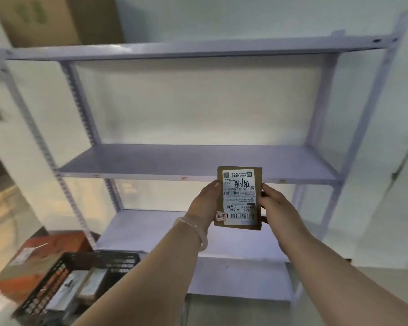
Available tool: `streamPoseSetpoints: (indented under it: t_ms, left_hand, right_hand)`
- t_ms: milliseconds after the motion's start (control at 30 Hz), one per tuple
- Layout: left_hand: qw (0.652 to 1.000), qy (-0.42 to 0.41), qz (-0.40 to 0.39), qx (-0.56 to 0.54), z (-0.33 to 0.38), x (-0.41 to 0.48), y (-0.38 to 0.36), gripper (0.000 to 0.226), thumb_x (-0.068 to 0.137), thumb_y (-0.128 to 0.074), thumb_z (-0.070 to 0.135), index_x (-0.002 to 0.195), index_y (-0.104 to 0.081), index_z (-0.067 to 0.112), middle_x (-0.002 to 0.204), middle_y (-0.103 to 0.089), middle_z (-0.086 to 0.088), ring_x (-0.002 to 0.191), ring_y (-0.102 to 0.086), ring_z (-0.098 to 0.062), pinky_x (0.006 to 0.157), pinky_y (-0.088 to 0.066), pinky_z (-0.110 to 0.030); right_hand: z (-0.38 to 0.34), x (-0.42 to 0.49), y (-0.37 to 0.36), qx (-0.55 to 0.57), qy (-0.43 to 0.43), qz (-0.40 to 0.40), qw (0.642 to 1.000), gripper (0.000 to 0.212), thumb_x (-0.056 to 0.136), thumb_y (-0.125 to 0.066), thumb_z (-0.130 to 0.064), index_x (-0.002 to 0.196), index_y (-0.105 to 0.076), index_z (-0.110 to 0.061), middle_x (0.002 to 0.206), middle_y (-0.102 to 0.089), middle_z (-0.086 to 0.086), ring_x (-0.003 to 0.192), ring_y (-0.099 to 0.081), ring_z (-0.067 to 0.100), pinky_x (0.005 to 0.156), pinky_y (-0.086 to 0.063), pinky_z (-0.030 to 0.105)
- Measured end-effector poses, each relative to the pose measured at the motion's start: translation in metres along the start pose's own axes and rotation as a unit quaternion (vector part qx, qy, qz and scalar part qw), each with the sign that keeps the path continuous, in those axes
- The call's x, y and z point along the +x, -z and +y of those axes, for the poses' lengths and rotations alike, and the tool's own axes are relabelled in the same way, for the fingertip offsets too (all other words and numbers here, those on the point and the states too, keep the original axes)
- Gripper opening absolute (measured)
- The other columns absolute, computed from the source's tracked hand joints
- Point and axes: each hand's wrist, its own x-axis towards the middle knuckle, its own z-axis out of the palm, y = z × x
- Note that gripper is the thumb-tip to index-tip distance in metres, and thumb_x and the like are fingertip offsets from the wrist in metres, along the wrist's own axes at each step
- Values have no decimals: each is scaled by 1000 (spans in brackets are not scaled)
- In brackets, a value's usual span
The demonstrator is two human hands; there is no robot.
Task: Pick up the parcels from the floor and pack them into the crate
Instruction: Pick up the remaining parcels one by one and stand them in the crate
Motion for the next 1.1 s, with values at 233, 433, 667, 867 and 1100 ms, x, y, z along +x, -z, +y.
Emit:
streamPoseSetpoints:
  t_ms: [233,433,667,867,1100]
  left_hand:
    - [996,29,86,-19,-18,-37,173,34,99,-35,39,111,-65,27,105,-71,4,94,-67,-14,88,-54,-40]
    - [984,89,151,-26,-49,-60,370,43,95,-49,43,133,-53,23,142,-51,-6,131,-47,-29,101,-42,-47]
    - [979,147,139,-20,-86,-55,509,32,93,-45,50,91,-75,38,106,-75,6,113,-62,-22,95,-46,-45]
    - [970,200,129,-51,-126,-14,547,30,94,-49,48,103,-69,27,92,-78,7,103,-67,-19,90,-51,-45]
    - [947,287,130,-55,-184,29,579,30,96,-45,43,113,-65,28,103,-75,6,112,-60,-20,104,-42,-55]
  right_hand:
    - [-26,-23,-168,-12,16,-104,994,41,89,-41,-20,98,-67,-49,85,-67,-33,92,-63,1,74,-54,29]
    - [-33,-48,-360,1,-6,-179,984,44,88,-42,-16,91,-67,-51,87,-71,-24,94,-64,5,81,-53,35]
    - [-23,-46,-488,6,-59,-233,971,38,90,-44,-24,108,-64,-50,103,-71,-17,105,-61,8,88,-53,42]
    - [16,-8,-537,1,-107,-235,966,38,90,-46,-21,116,-61,-45,103,-71,-21,91,-67,-1,83,-55,33]
    - [72,28,-594,-4,-184,-281,942,36,93,-44,-24,108,-62,-51,100,-73,-20,85,-68,-4,73,-51,23]
